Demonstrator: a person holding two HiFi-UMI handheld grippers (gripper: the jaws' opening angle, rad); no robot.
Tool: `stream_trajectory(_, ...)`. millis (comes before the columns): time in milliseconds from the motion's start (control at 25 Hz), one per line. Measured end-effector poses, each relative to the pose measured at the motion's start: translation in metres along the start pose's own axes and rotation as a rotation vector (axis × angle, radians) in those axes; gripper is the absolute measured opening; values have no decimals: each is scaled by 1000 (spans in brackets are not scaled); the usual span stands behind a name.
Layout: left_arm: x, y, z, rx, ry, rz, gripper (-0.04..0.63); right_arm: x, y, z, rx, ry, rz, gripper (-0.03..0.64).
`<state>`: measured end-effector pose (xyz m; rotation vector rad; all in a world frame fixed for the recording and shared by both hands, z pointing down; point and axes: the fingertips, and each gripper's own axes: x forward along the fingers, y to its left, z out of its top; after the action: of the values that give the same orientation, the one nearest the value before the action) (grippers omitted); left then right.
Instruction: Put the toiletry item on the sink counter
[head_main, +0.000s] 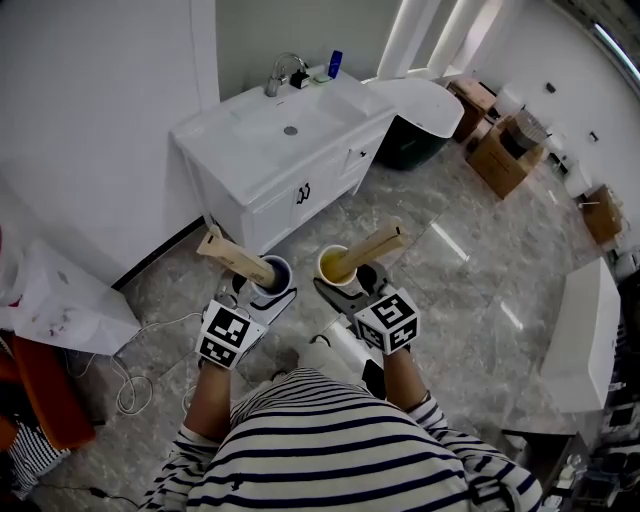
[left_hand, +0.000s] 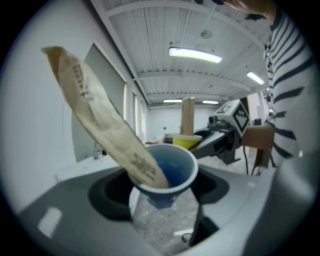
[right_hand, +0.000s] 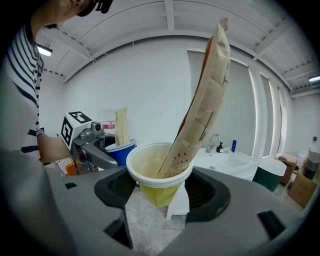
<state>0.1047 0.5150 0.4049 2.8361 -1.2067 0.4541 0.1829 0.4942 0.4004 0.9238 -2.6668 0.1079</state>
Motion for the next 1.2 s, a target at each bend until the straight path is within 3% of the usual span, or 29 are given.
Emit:
stream_trajectory(440,37,31,-3,-23,7,27,347,39,-45,1,2,2,55,299)
stream_trajectory(1000,186,106,40,19,-5,-26,347,100,-197,40,-3,-59,87,299)
stream_trajectory(1200,227,123,60,42,1,-9,347,109,-246,51,-6,-57,98,299)
